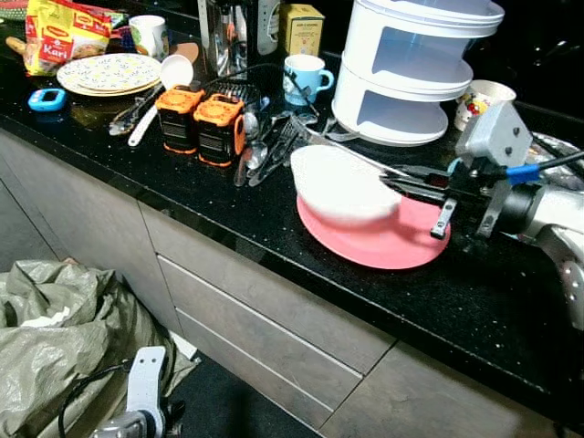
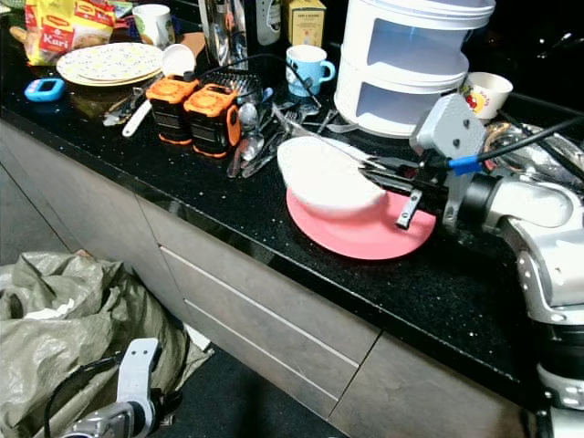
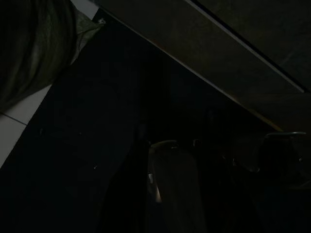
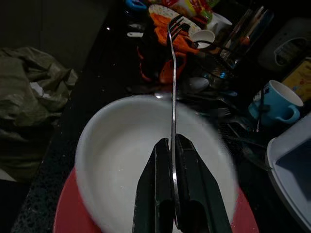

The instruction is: Kitchen organization

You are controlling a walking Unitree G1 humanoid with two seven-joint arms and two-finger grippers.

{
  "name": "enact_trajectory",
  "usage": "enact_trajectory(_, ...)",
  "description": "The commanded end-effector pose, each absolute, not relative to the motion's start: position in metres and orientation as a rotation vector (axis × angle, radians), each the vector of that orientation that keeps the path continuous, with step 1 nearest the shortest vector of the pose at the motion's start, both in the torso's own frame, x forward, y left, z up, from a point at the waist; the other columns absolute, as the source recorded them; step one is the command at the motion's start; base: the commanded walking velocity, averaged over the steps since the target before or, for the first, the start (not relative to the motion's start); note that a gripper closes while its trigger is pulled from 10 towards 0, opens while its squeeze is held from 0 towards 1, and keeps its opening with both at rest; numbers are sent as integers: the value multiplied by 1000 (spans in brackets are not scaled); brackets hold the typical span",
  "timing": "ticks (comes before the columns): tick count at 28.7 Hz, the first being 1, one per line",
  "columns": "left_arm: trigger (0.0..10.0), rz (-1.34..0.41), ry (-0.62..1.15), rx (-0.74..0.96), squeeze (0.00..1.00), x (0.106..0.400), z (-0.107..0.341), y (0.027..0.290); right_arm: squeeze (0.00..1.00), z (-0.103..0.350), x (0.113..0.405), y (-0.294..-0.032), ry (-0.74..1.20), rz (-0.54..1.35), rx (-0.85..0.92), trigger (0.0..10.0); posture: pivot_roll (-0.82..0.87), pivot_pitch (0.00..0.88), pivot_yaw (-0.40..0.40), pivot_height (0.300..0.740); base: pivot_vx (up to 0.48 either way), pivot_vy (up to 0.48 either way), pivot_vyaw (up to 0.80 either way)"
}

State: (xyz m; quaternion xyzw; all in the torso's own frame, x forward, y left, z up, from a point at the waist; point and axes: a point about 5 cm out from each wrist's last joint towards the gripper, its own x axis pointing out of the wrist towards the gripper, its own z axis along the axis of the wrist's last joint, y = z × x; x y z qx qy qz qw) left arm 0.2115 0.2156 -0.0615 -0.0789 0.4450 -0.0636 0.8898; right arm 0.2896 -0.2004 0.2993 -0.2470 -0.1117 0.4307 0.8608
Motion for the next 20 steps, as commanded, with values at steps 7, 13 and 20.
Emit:
enact_trajectory(7, 10000, -129, 944, -171, 0, 206, -65, 217, 0, 294, 291, -203, -208, 875, -503, 0, 32, 93, -8, 740, 0, 0, 0)
enact_trajectory(13, 10000, -129, 936, -179, 0, 206, -64, 217, 0, 305, 293, -182, -361, 905, -292, 0, 25, 100, -5, 740, 0, 0, 0)
enact_trajectory(20, 10000, -130, 924, -189, 0, 207, -64, 216, 0, 304, 308, -145, -474, 859, 117, 0, 32, 97, -8, 740, 0, 0, 0)
